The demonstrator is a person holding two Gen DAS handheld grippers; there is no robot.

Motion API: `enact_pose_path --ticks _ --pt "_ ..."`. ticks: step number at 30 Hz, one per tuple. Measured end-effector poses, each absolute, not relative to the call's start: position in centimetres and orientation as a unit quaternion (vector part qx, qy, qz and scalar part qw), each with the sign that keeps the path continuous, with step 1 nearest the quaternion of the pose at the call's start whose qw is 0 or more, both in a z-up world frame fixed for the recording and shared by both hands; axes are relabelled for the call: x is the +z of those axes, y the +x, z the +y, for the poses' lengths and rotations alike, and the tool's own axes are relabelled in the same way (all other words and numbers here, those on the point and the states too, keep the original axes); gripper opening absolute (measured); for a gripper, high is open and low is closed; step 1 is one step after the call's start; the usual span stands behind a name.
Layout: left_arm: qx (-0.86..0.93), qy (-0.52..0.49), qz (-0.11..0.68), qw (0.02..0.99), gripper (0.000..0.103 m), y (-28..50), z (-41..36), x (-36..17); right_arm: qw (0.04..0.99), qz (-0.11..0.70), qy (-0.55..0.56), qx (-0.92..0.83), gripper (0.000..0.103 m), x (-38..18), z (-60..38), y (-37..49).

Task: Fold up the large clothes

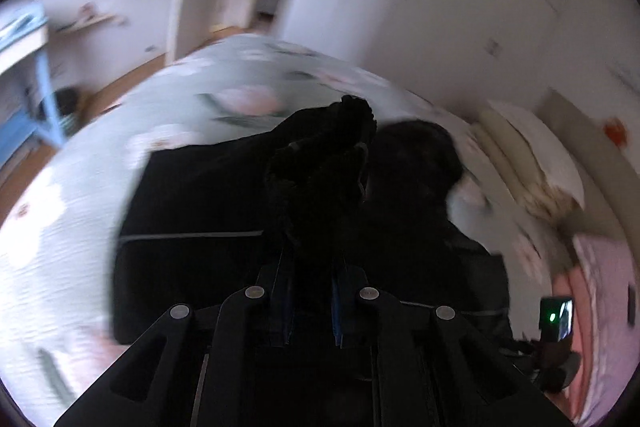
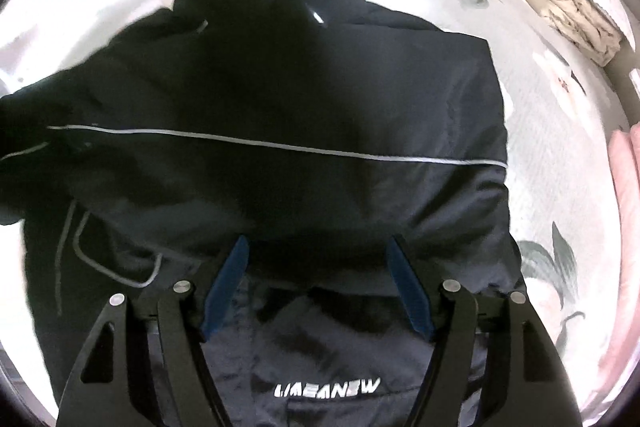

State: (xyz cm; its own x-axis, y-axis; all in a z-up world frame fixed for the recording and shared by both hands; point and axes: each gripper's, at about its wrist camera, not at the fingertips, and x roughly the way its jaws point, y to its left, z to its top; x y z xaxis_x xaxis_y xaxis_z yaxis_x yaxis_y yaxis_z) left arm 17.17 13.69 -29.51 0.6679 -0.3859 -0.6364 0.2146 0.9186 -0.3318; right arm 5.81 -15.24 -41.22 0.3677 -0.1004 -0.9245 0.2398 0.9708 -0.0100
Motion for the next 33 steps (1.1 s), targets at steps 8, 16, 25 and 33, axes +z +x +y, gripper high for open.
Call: enact_pose_path --ticks 8,16,25,33 --pt "-0.258 -0.064 0.398 0.878 0.014 18.7 -2.4 -34.0 0.819 0.559 0.091 -0.092 0.074 -39.3 -18.6 2.6" --pt "-0.326 -0.039 0.497 0.803 0.078 16.7 -9.3 -41.9 0.808 0.57 0.118 -0.086 0.074 -40.6 -22.5 1.3" --pt "-0.356 -0.071 0.506 0.783 0.078 14.0 -4.0 -40.2 0.821 0.541 0.18 -0.01 0.075 -39.5 -23.3 2.9" --pt "-0.266 -0.106 0.509 0.812 0.078 11.4 4.6 -38.8 0.79 0.532 0.293 0.087 0.075 -42.3 -21.3 9.8"
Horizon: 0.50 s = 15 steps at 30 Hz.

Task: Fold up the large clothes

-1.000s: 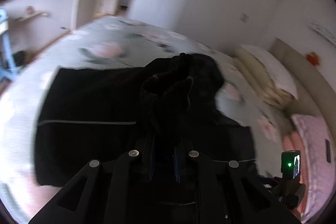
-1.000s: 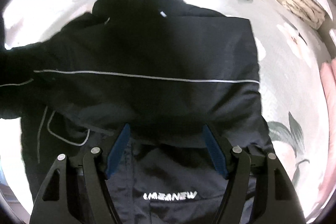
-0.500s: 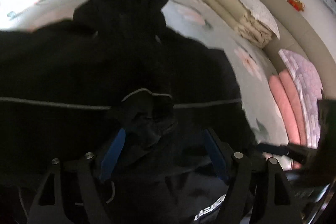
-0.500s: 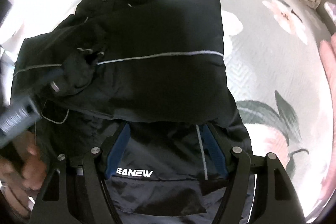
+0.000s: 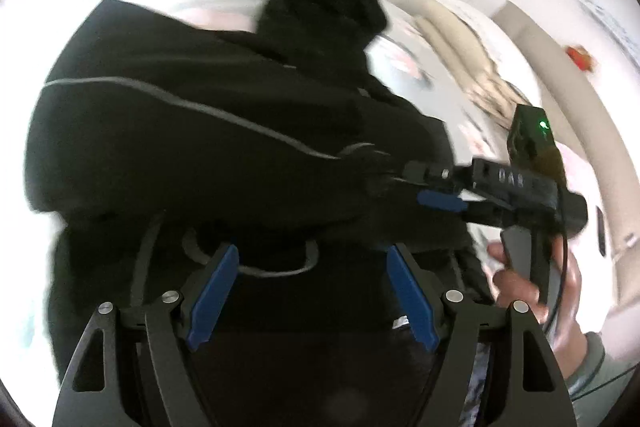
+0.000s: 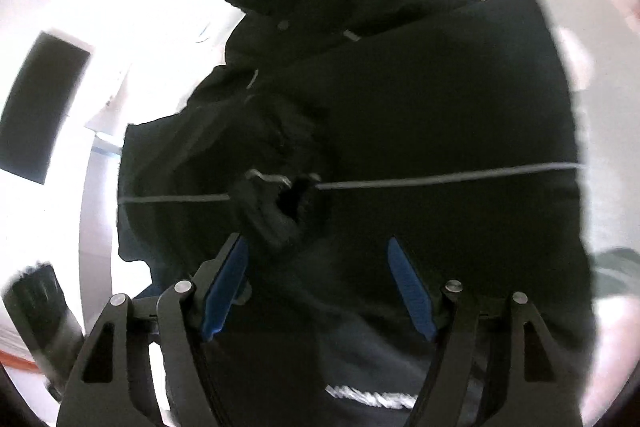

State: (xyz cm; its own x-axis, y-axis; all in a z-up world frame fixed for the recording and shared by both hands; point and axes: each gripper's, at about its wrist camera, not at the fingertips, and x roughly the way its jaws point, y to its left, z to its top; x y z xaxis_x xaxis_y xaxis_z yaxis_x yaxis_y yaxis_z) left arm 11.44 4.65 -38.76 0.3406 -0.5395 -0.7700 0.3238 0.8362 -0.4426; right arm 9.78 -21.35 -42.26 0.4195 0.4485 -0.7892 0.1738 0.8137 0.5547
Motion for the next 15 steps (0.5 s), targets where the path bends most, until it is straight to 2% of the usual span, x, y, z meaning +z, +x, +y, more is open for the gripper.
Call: enact_pose_path --ticks 6,10,13,15 --pt "-0.226 -0.124 0.501 0.826 0.078 10.8 8.5 -38.6 0.788 0.532 0.293 0.097 0.074 -43.5 -19.2 12.7" --pt "-0.201 -0.119 0.486 0.842 0.078 11.7 9.0 -38.0 0.786 0.544 0.272 0.109 0.032 -43.8 -17.3 13.7" --pt "-0.175 -0.096 0.47 0.86 0.078 13.3 9.2 -37.1 0.819 0.524 0.209 0.1 0.024 -40.9 -16.1 12.5" --pt "-0.16 -0.078 0.458 0.871 0.078 14.8 9.1 -36.3 0.84 0.504 0.183 0.087 0.022 -38.1 -16.4 11.1"
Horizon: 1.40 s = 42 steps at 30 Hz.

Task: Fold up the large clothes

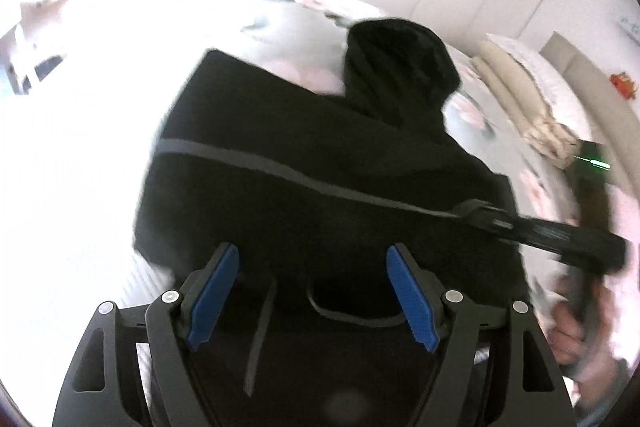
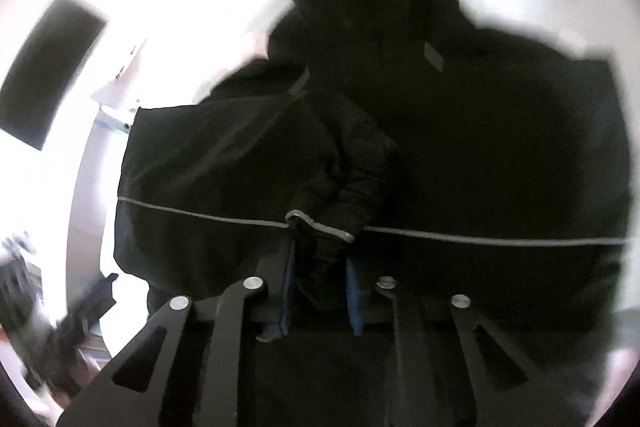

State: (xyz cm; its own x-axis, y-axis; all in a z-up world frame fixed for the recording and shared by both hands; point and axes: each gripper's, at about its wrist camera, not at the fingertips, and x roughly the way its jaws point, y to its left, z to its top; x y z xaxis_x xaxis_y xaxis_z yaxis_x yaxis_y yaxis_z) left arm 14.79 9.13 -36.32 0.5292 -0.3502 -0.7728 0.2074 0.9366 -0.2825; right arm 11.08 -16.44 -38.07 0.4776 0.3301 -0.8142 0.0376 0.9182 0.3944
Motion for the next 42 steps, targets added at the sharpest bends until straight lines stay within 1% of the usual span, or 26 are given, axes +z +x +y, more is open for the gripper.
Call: enact_pose_path --ticks 1,4,7,8,9,12,14,15,18,21,24,26,27,28,30,32,36,38,39,42 --pt "-0.157 -0.075 0.453 0.874 0.078 15.4 9.0 -36.0 0.846 0.494 0.181 0.081 0.022 -36.8 -17.1 10.4" --pt "-0.159 -0.068 0.446 0.878 0.073 17.6 8.3 -35.6 0.872 0.464 0.156 0.028 0.022 -33.0 -20.2 7.7" --pt "-0.171 -0.058 0.462 0.868 0.065 19.6 6.5 -36.8 0.88 0.454 0.13 -0.045 0.022 -31.8 -23.9 5.8" --pt "-0.175 -0.048 0.473 0.862 0.059 20.2 5.6 -37.6 0.875 0.463 0.128 -0.062 0.022 -32.5 -25.2 5.6" --pt "-0.179 -0.039 0.486 0.855 0.05 20.7 4.7 -38.7 0.867 0.474 0.137 -0.07 0.022 -33.3 -26.1 5.7" --pt "-0.165 0.015 0.526 0.834 0.038 21.7 2.4 -42.5 0.829 0.527 0.165 -0.089 0.022 -39.1 -28.4 6.4" --pt "-0.159 0.049 0.519 0.838 0.038 21.4 1.7 -43.6 0.802 0.565 0.165 -0.102 0.024 -43.8 -29.0 7.1" --pt "-0.158 0.056 0.517 0.839 0.038 21.4 1.6 -43.8 0.798 0.567 0.18 -0.101 0.028 -44.9 -29.3 7.2" --pt "-0.16 0.051 0.519 0.838 0.038 21.6 1.9 -43.7 0.793 0.56 0.218 -0.097 0.028 -45.5 -30.6 7.5" --pt "-0.164 0.053 0.517 0.838 0.039 21.4 1.9 -42.8 0.789 0.568 0.219 -0.087 0.029 -44.8 -30.8 7.4" --pt "-0.179 0.047 0.491 0.851 0.039 20.8 2.0 -40.0 0.794 0.56 0.222 -0.085 0.043 -41.9 -30.9 6.5" --pt "-0.196 0.035 0.472 0.859 0.039 20.7 1.9 -37.8 0.817 0.534 0.197 -0.089 0.048 -38.8 -30.1 6.1" --pt "-0.206 0.028 0.463 0.861 0.039 20.8 1.7 -36.8 0.831 0.519 0.181 -0.088 0.057 -37.2 -29.5 6.2" --pt "-0.217 0.021 0.457 0.862 0.039 21.0 1.3 -36.0 0.842 0.505 0.171 -0.083 0.063 -36.1 -28.8 6.4" --pt "-0.236 0.014 0.456 0.858 0.039 21.6 0.2 -35.5 0.854 0.493 0.158 -0.05 0.064 -34.8 -26.7 7.9" --pt "-0.24 0.021 0.464 0.853 0.039 22.3 -1.2 -36.3 0.854 0.502 0.137 -0.019 0.064 -35.5 -23.6 10.2" --pt "-0.229 0.017 0.507 0.831 0.039 24.3 -3.3 -40.8 0.844 0.528 0.092 -0.012 0.062 -40.0 -19.0 13.9" --pt "-0.216 0.041 0.515 0.829 0.038 24.5 -3.6 -43.6 0.832 0.551 0.045 -0.042 0.06 -43.2 -18.1 15.2" --pt "-0.216 0.047 0.511 0.831 0.038 24.4 -3.7 -43.8 0.827 0.559 0.035 -0.045 0.059 -44.4 -17.9 15.4" --pt "-0.207 0.064 0.506 0.835 0.039 24.2 -4.4 -44.3 0.83 0.555 0.02 -0.044 0.06 -44.5 -17.6 14.9"
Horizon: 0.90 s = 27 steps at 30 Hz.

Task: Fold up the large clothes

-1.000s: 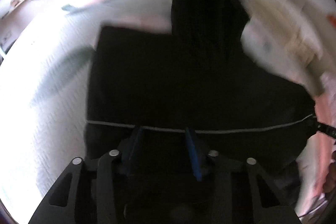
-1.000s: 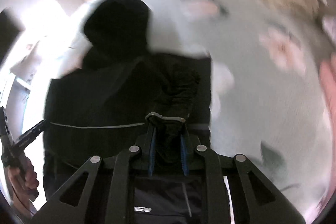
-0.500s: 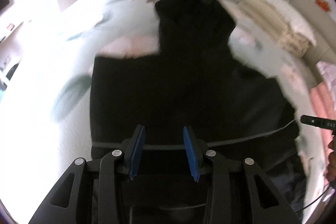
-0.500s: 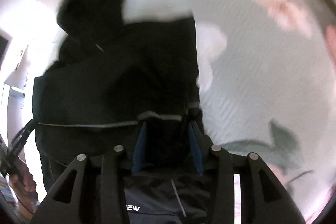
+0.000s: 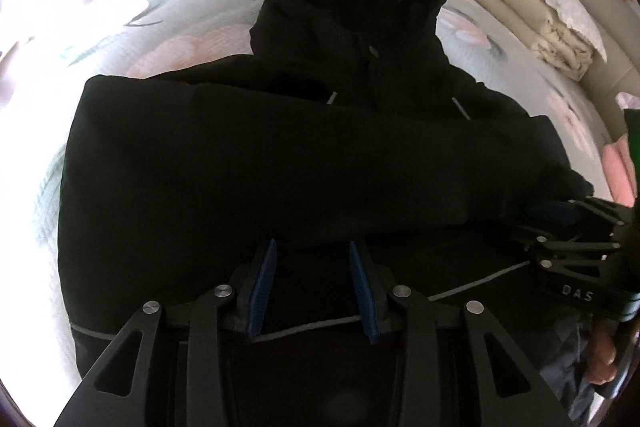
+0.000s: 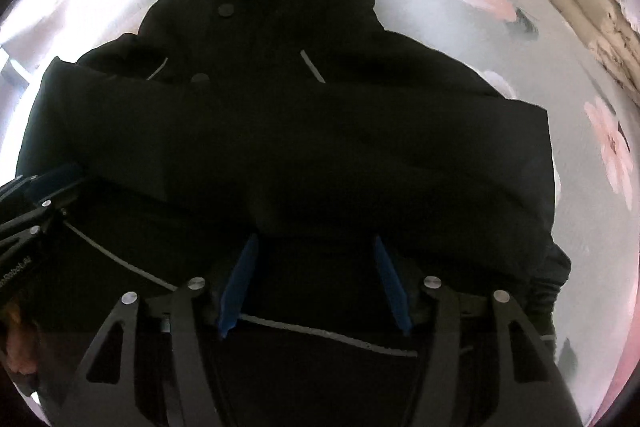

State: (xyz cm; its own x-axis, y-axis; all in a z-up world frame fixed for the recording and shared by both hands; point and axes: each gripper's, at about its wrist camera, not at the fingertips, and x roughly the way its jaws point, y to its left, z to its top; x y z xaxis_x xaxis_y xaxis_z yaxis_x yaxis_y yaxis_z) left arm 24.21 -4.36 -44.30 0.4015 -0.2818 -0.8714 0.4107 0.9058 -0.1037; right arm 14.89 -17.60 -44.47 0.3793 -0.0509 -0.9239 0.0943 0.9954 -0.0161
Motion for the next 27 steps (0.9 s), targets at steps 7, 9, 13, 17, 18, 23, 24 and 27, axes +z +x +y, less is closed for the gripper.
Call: enact_pose_path --ticks 7,9,13,17,18,23,24,27 --pt "-0.228 0.05 0.504 0.832 0.039 24.3 -3.3 -42.5 0.831 0.552 0.065 -0.01 0.06 -42.6 -19.3 13.8" --pt "-0.234 0.046 0.497 0.834 0.039 24.3 -2.5 -41.3 0.835 0.543 0.089 0.001 0.06 -41.4 -20.5 12.9" --pt "-0.234 0.047 0.475 0.847 0.039 26.4 -1.8 -38.4 0.842 0.527 0.118 -0.002 0.06 -38.9 -23.2 13.4" --pt "-0.224 0.054 0.451 0.862 0.039 31.5 -2.6 -35.7 0.858 0.493 0.148 0.005 0.06 -35.5 -24.9 17.3" --pt "-0.219 0.057 0.447 0.865 0.039 32.7 -3.0 -35.4 0.862 0.483 0.153 0.007 0.06 -34.7 -25.2 18.6" --pt "-0.214 0.057 0.426 0.877 0.048 40.8 -5.5 -34.1 0.886 0.43 0.177 0.01 0.061 -32.3 -26.5 25.7" --pt "-0.212 0.052 0.426 0.878 0.054 42.5 -6.0 -34.1 0.888 0.426 0.173 0.003 0.061 -32.2 -26.9 27.6" --pt "-0.194 0.023 0.423 0.885 0.071 46.5 -6.9 -34.3 0.894 0.413 0.174 -0.008 0.061 -32.3 -27.9 32.0"
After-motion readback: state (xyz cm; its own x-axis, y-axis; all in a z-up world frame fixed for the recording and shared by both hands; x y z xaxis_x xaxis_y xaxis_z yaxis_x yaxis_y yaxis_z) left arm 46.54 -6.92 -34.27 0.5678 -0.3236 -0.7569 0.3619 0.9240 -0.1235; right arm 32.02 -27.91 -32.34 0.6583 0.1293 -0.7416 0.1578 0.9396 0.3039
